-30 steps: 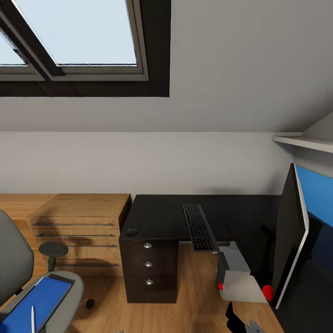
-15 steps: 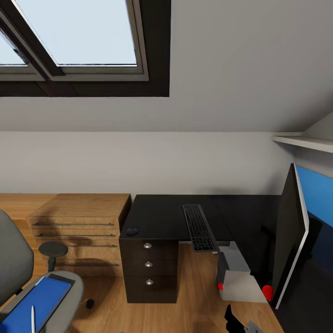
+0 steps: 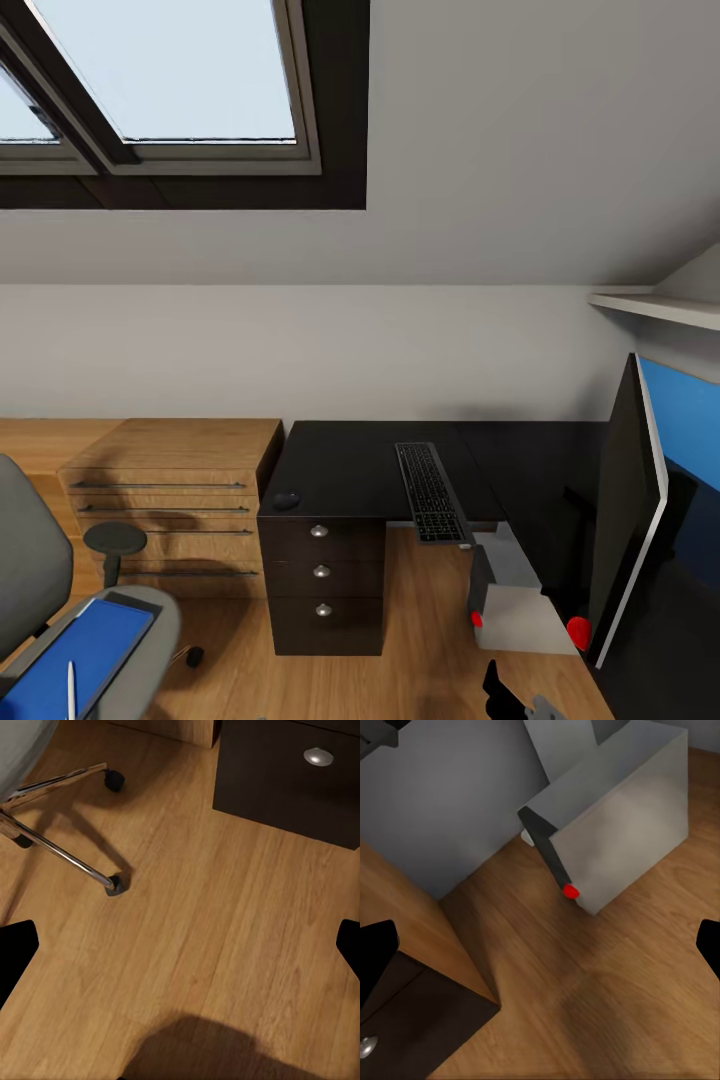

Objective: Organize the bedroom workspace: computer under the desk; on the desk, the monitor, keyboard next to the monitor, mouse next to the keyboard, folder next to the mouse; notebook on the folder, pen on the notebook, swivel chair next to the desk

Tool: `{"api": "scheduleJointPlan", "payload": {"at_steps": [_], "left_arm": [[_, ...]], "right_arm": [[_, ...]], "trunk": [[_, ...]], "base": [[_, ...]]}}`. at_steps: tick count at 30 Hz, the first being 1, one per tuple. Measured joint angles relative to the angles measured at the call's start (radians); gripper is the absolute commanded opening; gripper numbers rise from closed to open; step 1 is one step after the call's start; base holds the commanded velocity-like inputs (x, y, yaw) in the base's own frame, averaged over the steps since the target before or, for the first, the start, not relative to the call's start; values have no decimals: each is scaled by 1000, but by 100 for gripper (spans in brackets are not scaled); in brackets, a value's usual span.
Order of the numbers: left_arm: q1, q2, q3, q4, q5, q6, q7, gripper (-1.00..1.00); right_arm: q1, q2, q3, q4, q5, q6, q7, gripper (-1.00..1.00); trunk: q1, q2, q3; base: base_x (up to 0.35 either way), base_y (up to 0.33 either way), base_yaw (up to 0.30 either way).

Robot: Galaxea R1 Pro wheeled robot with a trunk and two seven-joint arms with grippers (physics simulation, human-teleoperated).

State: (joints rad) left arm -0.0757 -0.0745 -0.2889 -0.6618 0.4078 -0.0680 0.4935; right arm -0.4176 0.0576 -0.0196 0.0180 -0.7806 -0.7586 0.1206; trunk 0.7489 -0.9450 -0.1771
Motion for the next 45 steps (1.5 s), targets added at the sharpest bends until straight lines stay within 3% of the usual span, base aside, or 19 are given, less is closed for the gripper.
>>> {"api": "scheduleJointPlan", "payload": {"at_steps": [28,45], "left_arm": [[0,-11,-16,2,0,2,0,100],[0,-25,-33,57,-1,1,-2,100]], "right_arm": [[0,3,0,0,-2,6,-1,100],[0,9,1,0,2,3,6,100]], "trunk": [[0,0,0],[0,0,0]], "base": [[0,0,0],[0,0,0]]}}
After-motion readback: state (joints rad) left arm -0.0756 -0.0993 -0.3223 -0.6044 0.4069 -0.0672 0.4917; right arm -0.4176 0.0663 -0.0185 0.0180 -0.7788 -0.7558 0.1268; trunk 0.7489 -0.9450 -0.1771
